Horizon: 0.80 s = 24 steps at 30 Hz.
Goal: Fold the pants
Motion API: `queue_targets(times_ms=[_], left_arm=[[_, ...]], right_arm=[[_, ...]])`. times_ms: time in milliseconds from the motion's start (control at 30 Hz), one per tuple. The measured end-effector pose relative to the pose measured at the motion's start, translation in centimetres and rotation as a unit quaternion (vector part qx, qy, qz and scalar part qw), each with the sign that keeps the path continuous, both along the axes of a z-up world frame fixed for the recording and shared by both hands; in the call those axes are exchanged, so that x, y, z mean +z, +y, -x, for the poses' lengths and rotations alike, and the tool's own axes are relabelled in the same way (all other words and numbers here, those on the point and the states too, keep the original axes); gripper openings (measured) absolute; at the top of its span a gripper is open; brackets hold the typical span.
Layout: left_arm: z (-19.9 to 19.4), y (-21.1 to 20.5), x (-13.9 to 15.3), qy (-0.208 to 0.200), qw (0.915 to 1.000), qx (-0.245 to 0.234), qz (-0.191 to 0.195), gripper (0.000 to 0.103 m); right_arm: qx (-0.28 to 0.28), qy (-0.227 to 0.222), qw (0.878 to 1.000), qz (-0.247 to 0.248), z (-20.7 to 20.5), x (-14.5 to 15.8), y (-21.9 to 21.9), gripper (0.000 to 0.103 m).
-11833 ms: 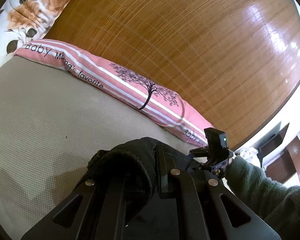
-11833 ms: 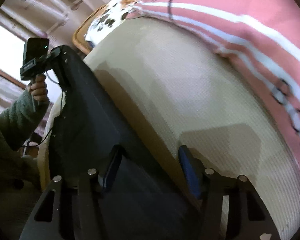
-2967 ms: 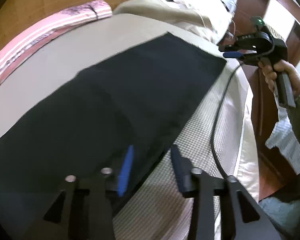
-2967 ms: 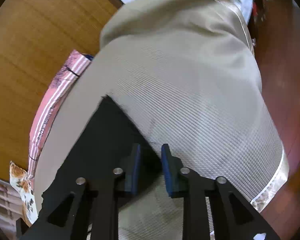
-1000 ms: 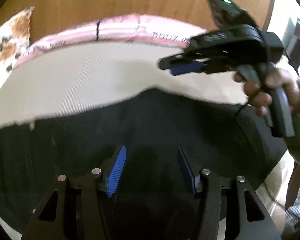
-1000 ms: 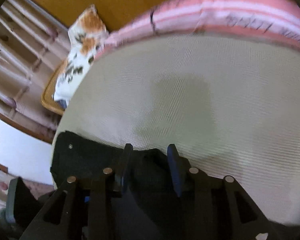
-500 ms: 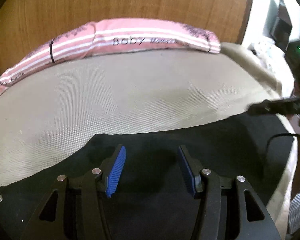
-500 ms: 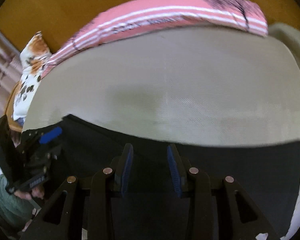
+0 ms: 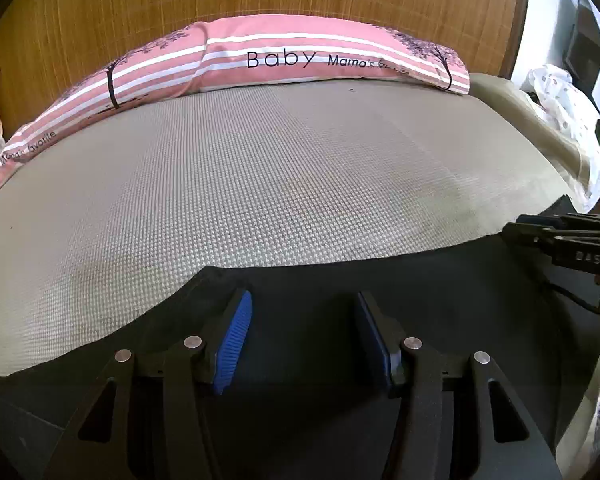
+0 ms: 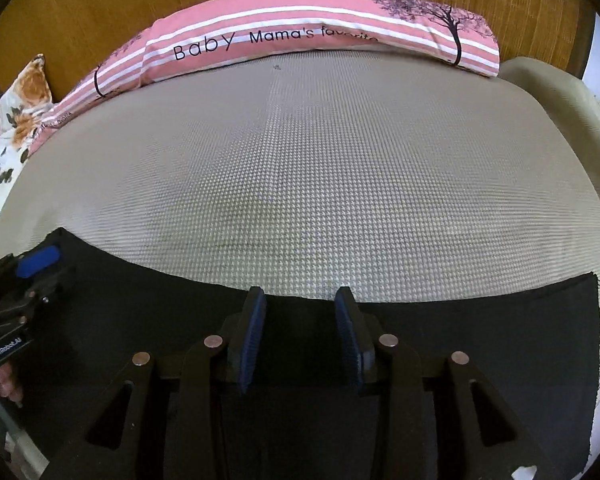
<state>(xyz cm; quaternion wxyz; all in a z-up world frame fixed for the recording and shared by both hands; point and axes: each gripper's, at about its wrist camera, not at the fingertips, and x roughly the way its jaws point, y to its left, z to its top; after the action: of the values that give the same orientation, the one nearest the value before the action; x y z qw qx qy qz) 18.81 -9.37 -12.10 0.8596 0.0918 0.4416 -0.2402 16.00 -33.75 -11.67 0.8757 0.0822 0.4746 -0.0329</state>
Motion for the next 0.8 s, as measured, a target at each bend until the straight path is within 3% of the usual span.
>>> queue_targets(times_ms=[133, 333, 500, 600, 800], left_arm=[[0.3, 0.0, 1.0, 0.0, 0.9999, 0.01, 0.004, 0.055], [3.1, 0.5, 3.1, -0.005, 0.9996, 0.016, 0.023, 0.057], [6.3, 0.4, 3.7, 0.012, 0.9992, 0.012, 0.037, 0.059], [7.9, 0.0, 3.5, 0.027, 0.9986, 0.002, 0.046, 0.059], [10.3, -1.6, 2.7, 0.034, 0.9989, -0.015, 0.028, 0.059]], right_arm=[[-0.022, -0.039, 0.994, -0.101, 2.7, 2.9, -3.0, 0.037], [-0.075, -0.07, 0.983, -0.151, 10.7, 5.4, -8.0, 0.043], [-0.16, -0.063, 0.968, -0.184, 18.7, 3.4, -12.9, 0.044], [-0.217, -0.062, 0.95, -0.217, 22.6, 1.6, -15.8, 0.044], [-0.273, -0.065, 0.924, -0.259, 26.2, -1.7, -19.0, 0.044]])
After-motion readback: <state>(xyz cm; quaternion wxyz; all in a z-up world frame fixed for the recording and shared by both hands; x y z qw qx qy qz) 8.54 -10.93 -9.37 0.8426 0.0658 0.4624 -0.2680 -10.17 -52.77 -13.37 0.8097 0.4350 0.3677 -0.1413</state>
